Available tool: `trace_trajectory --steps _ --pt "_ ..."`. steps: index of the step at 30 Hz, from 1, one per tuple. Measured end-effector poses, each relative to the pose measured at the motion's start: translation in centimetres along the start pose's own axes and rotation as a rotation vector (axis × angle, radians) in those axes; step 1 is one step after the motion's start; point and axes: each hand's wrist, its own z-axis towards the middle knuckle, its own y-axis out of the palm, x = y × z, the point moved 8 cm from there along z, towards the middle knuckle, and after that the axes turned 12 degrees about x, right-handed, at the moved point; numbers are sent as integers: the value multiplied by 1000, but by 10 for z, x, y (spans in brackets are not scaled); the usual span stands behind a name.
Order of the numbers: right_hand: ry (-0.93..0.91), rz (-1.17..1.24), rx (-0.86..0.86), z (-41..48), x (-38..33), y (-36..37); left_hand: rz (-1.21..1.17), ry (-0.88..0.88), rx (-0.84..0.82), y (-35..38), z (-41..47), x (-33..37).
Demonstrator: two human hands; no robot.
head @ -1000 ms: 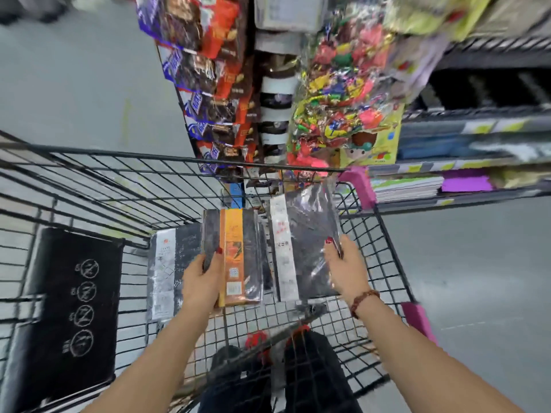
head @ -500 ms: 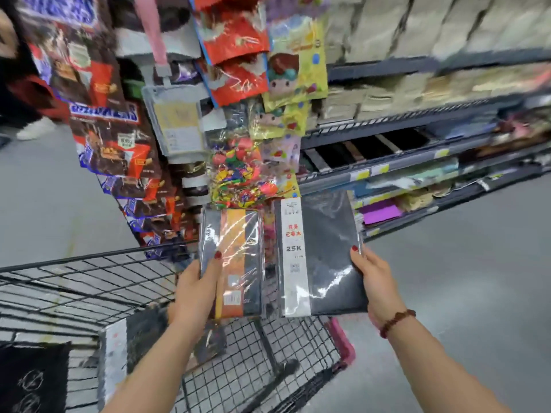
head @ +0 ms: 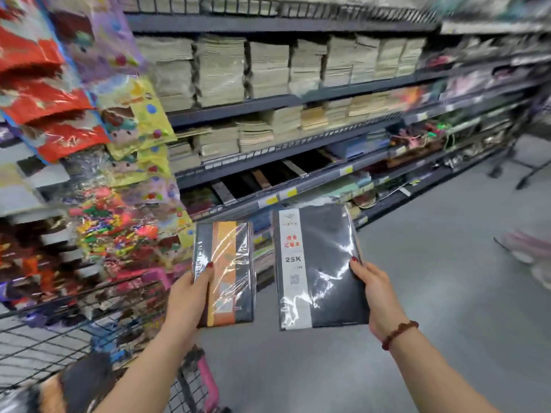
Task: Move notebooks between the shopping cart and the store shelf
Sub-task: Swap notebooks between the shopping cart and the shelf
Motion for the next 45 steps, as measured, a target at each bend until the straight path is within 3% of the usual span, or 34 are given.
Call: trace_trajectory --steps 6,13,23,31,36,45 --pt "-3 38 78 48 -20 -59 -22 -50 -55 73 -15 12" --pt "8 26 115 120 -34 -77 9 -88 -86 154 13 27" --pt "48 -75 111 278 -65 -38 -27 -133 -120 289 113 53" --pt "120 -116 37 380 -81 1 -40 -175 -108 357 167 76" --pt "188 -162 -29 448 -78 23 -35 -205 -50 396 188 76" --pt "296 -328 -227 593 -73 56 -86 -309 215 473 207 69"
